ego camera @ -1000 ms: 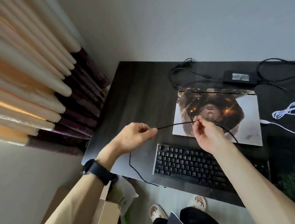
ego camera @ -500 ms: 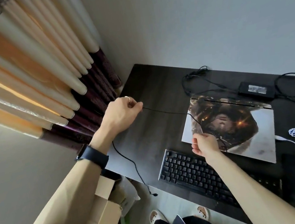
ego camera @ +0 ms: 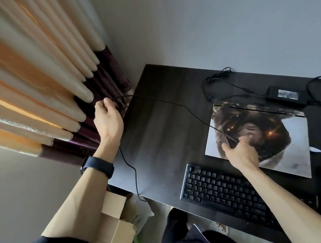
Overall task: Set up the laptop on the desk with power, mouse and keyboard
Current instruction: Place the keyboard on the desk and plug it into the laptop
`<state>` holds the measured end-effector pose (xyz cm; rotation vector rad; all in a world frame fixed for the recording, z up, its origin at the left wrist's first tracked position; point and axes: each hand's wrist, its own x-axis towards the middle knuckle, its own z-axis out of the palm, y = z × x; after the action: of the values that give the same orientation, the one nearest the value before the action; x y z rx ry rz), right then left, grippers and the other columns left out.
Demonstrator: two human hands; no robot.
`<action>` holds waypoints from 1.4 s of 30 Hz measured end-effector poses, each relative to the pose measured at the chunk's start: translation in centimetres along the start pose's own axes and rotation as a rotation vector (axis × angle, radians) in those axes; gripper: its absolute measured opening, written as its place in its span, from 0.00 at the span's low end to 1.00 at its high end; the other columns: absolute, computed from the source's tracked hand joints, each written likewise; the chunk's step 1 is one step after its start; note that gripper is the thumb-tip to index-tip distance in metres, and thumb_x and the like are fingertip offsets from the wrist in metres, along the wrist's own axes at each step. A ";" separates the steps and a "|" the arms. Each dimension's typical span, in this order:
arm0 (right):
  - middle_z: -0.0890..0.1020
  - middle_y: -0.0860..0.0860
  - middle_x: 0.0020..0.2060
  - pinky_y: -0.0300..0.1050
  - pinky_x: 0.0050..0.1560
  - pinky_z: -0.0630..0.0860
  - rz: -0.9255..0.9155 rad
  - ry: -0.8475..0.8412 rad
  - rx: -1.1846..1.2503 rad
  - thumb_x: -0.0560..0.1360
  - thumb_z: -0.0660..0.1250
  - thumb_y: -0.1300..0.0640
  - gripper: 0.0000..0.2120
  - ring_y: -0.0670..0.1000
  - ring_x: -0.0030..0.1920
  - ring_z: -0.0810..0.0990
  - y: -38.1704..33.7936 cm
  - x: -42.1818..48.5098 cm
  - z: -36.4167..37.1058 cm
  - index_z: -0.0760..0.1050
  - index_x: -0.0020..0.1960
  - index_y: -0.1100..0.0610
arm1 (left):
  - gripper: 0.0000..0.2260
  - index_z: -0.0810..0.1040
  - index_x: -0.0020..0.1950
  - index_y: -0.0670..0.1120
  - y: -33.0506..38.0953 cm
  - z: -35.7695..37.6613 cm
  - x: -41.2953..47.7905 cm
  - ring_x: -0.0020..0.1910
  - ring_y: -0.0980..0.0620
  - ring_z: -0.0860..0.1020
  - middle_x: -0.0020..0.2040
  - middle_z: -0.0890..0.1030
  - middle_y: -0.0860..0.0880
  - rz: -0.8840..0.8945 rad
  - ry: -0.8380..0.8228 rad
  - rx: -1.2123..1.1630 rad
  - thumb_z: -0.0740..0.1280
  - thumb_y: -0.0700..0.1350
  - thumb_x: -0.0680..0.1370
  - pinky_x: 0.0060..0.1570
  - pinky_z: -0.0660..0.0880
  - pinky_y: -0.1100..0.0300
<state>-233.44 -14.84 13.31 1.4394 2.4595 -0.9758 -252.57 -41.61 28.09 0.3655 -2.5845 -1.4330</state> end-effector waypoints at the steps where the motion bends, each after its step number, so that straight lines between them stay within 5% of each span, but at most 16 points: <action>1: 0.83 0.62 0.55 0.54 0.52 0.76 0.000 -0.055 -0.125 0.80 0.63 0.45 0.18 0.64 0.57 0.81 0.1 0.2 0.9 0.75 0.61 0.57 | 0.15 0.71 0.44 0.51 -0.6 0.7 0.6 0.42 0.45 0.78 0.40 0.80 0.48 -0.009 -0.033 -0.008 0.52 0.57 0.82 0.49 0.75 0.47; 3: 0.84 0.59 0.52 0.50 0.47 0.75 -0.078 -0.157 -0.240 0.81 0.59 0.46 0.13 0.62 0.52 0.81 -0.3 0.1 2.7 0.79 0.49 0.52 | 0.14 0.72 0.46 0.51 -1.5 2.1 1.8 0.46 0.42 0.80 0.43 0.82 0.46 -0.020 -0.111 -0.037 0.53 0.57 0.81 0.50 0.76 0.47; 7: 0.81 0.51 0.45 0.47 0.46 0.75 -0.244 -0.498 -0.445 0.79 0.58 0.45 0.17 0.58 0.51 0.81 -3.9 0.7 6.3 0.73 0.36 0.52 | 0.12 0.73 0.45 0.51 -1.6 4.1 3.6 0.37 0.56 0.76 0.38 0.77 0.55 0.026 -0.246 -0.077 0.56 0.52 0.84 0.45 0.72 0.55; 12: 0.82 0.54 0.60 0.48 0.50 0.73 -0.276 -0.514 -0.748 0.78 0.60 0.50 0.16 0.59 0.61 0.80 -9.4 2.2 8.9 0.79 0.60 0.55 | 0.11 0.75 0.47 0.50 -2.9 6.2 6.5 0.37 0.57 0.76 0.39 0.79 0.55 0.048 -0.339 -0.095 0.58 0.53 0.83 0.48 0.74 0.54; 16: 0.81 0.56 0.60 0.48 0.50 0.73 -0.261 -0.564 -0.712 0.78 0.57 0.58 0.15 0.60 0.60 0.80 -10.3 3.5 10.6 0.76 0.62 0.56 | 0.11 0.75 0.46 0.51 -4.5 7.1 6.6 0.36 0.56 0.75 0.36 0.77 0.55 0.044 -0.456 -0.084 0.58 0.54 0.83 0.42 0.71 0.57; 21: 0.84 0.51 0.49 0.49 0.44 0.81 0.038 -0.541 -0.271 0.78 0.59 0.60 0.22 0.54 0.39 0.82 -6.2 5.0 12.5 0.65 0.71 0.53 | 0.10 0.79 0.46 0.52 -7.5 7.9 5.7 0.30 0.59 0.73 0.33 0.77 0.55 0.077 -0.774 0.031 0.62 0.55 0.81 0.36 0.70 0.60; 24: 0.85 0.54 0.51 0.52 0.49 0.81 0.094 -0.358 -0.040 0.77 0.65 0.58 0.12 0.54 0.46 0.83 -6.8 3.7 11.7 0.74 0.60 0.54 | 0.09 0.80 0.48 0.53 -9.1 8.6 5.6 0.36 0.55 0.77 0.36 0.80 0.53 0.068 -0.931 0.118 0.65 0.56 0.80 0.39 0.74 0.62; 25: 0.85 0.53 0.51 0.49 0.42 0.80 0.124 -0.296 0.106 0.78 0.67 0.56 0.07 0.52 0.42 0.82 -7.7 3.1 11.1 0.77 0.55 0.53 | 0.09 0.80 0.47 0.53 -9.3 8.9 5.4 0.35 0.55 0.77 0.34 0.79 0.54 0.065 -0.964 0.136 0.65 0.56 0.79 0.37 0.72 0.64; 27: 0.86 0.49 0.46 0.40 0.27 0.67 0.257 -0.335 0.461 0.80 0.67 0.47 0.11 0.47 0.30 0.74 -10.1 1.9 9.7 0.82 0.52 0.53 | 0.09 0.80 0.45 0.54 -9.5 9.5 4.9 0.32 0.58 0.74 0.31 0.76 0.57 0.068 -1.031 0.187 0.66 0.57 0.78 0.33 0.68 0.67; 29: 0.84 0.45 0.36 0.38 0.25 0.58 0.305 -0.493 0.650 0.80 0.65 0.40 0.19 0.45 0.25 0.67 -12.0 1.2 8.6 0.84 0.50 0.54 | 0.09 0.80 0.45 0.54 -9.1 10.2 3.9 0.33 0.58 0.75 0.33 0.77 0.57 0.084 -1.139 0.269 0.66 0.58 0.77 0.33 0.68 0.66; 31: 0.77 0.48 0.31 0.39 0.25 0.58 0.219 -0.510 0.694 0.80 0.66 0.43 0.17 0.46 0.25 0.64 -13.6 1.2 8.4 0.83 0.46 0.55 | 0.11 0.78 0.44 0.52 -8.6 10.8 2.7 0.33 0.56 0.75 0.33 0.78 0.55 0.091 -1.248 0.323 0.67 0.58 0.77 0.32 0.69 0.64; 36: 0.79 0.47 0.33 0.46 0.36 0.70 -0.047 -0.269 0.383 0.81 0.62 0.44 0.16 0.50 0.32 0.75 -14.3 4.3 9.0 0.81 0.39 0.49 | 0.11 0.78 0.47 0.49 -8.3 10.0 1.5 0.37 0.54 0.76 0.36 0.78 0.54 0.041 -1.152 0.320 0.65 0.56 0.79 0.36 0.70 0.62; 42: 0.74 0.51 0.31 0.33 0.20 0.61 0.404 -0.070 0.900 0.83 0.62 0.54 0.14 0.42 0.18 0.71 -12.3 10.6 7.7 0.77 0.40 0.57 | 0.10 0.84 0.45 0.51 -11.0 3.2 3.4 0.29 0.58 0.69 0.30 0.72 0.57 -0.049 -1.067 0.215 0.68 0.56 0.79 0.34 0.67 0.62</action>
<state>-250.78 -15.70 8.64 1.9421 1.5770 -2.0899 -255.21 -45.66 17.11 -0.4729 -3.5529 -1.6563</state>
